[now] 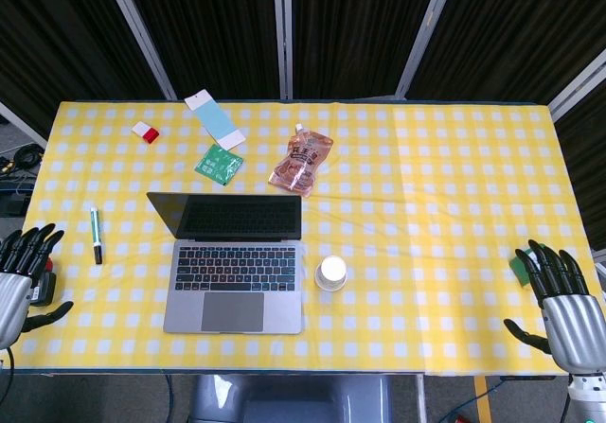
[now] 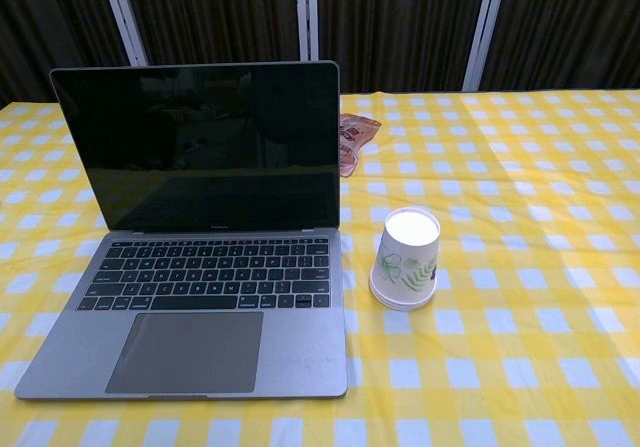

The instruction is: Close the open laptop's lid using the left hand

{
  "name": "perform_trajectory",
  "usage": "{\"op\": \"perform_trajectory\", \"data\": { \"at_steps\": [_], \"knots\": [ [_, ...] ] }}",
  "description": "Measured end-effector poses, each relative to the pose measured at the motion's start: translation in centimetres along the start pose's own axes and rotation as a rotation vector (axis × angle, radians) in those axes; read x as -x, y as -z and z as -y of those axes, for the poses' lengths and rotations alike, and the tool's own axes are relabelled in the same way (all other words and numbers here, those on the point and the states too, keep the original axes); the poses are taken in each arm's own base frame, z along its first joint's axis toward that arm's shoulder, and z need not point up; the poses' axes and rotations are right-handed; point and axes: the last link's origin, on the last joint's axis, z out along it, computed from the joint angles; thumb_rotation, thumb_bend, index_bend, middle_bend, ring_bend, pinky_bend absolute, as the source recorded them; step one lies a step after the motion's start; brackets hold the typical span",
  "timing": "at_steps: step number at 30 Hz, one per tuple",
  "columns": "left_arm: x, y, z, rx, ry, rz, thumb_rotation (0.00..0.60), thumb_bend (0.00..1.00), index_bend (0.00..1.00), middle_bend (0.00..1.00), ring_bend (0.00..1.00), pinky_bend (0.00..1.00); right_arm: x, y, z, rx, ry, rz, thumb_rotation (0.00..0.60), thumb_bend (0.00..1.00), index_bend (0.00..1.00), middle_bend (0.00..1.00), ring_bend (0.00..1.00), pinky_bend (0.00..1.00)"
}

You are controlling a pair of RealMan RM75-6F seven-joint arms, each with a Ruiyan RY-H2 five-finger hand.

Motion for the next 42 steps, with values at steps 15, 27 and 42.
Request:
{"op": "perform_trajectory", "data": {
  "at_steps": [15,27,42],
  "knots": [
    [0.8,-2.2,-0.3,0.026,0.060,0.085,0.600,0.53,0.00,0.00,0.00,0.00,0.1,-0.1,0.0,0.005,-0.016,0.012,0.600,0.00,0.00,0.00,0.00,0.00],
    [0.1,-14.6,-5.9,0.163,0.087,0.218,0.600,1.00,0.00,0.00,0.00,0.00,1.0,-1.1,-0.7,0.040,-0.001,0.045,0.600,0.00,0.00,0.00,0.00,0.00],
    [-0.9,-19.0,-13.8,0.299,0.103,0.327,0.600,1.00,0.07,0.07,0.15,0.20,1.8,-1.6,-1.1,0.067,0.013,0.072,0.600,0.00,0.00,0.00,0.00,0.00]
  ]
}}
